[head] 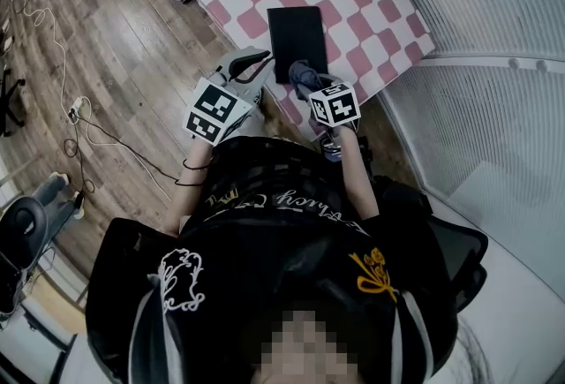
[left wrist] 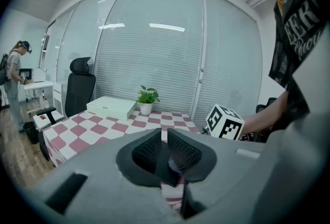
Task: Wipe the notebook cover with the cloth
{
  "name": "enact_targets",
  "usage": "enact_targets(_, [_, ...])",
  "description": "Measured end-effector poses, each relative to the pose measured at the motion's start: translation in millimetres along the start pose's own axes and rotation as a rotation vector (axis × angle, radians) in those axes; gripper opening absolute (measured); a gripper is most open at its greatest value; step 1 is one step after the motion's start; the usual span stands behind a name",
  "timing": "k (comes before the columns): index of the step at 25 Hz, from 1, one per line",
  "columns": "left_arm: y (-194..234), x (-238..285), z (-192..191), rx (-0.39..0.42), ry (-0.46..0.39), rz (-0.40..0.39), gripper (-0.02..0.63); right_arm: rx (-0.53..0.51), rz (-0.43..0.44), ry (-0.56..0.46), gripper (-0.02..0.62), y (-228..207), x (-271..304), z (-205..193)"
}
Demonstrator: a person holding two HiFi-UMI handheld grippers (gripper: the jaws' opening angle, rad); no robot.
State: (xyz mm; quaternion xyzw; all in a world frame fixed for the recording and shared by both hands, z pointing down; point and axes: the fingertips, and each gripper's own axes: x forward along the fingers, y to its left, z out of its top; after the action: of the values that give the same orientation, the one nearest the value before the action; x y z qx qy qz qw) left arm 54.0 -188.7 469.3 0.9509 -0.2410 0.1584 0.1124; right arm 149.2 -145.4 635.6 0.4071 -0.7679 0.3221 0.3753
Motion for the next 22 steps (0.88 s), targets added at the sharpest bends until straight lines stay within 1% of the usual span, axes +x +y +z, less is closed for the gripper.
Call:
enact_targets(7, [-13,-5,-1,0.009,-0.006,0.003,0.034,0.105,-0.094,-0.028,0.127,-41,-21,-19])
enact_targets(14, [-31,-16,-4,0.021,-0.008,0.018,0.034,0.16,-0.181,-0.041,0.127,-67,-41,-39])
enact_targets(17, [-41,-21,-4,0.025,-0.013,0.026,0.034,0.168,-0.206,-0.083,0.127,-72,-56,-37])
enact_targets(22, [-62,-33,-7,0.036,-0.019,0.043,0.034,0.214,-0.204,-0.189,0.127,-66,-88,-32])
